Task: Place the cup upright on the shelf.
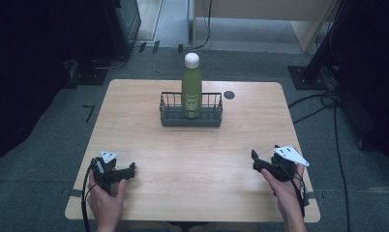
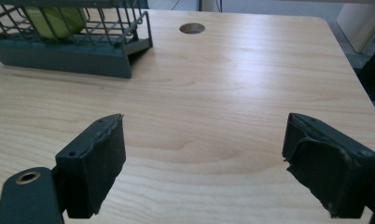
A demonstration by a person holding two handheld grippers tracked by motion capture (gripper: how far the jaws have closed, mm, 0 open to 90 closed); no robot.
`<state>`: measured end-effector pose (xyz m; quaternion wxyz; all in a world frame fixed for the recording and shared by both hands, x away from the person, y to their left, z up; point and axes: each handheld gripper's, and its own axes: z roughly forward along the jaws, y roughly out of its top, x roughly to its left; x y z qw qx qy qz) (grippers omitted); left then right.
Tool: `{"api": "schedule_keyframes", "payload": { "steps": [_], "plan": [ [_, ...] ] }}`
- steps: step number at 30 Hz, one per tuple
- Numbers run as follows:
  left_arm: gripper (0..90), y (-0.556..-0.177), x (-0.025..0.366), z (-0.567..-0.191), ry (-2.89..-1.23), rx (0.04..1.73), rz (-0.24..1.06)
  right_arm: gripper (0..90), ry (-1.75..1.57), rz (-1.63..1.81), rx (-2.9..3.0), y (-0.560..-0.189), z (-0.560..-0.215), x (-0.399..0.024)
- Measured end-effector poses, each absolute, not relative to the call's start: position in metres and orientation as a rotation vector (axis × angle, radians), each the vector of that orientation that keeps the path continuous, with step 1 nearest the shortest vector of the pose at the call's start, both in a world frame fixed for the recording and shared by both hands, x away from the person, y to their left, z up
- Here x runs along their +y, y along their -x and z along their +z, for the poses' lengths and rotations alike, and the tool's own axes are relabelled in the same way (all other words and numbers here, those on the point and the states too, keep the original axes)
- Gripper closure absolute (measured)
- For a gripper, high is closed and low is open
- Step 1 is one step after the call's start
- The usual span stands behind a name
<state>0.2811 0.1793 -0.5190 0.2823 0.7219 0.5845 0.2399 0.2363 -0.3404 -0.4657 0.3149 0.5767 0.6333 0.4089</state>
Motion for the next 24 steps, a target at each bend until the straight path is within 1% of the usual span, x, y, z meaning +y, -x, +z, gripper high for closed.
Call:
{"api": "schedule_keyframes", "payload": {
  "steps": [11, 17, 24],
  "plan": [
    [0.0, -0.281, 0.179, -0.519, -1.933, 1.565, 0.643, 13.2, -1.556, 1.028, 1.672, -0.216, -0.490, -0.366],
    [0.0, -0.281, 0.179, -0.519, -1.933, 1.566, 0.643, 13.0, -1.602, 0.977, 1.676, -0.199, -0.507, -0.392],
    [0.0, -0.281, 0.179, -0.519, -1.932, 1.566, 0.642, 12.9, -1.622, 0.910, 1.706, -0.194, -0.521, -0.402]
  ]
}}
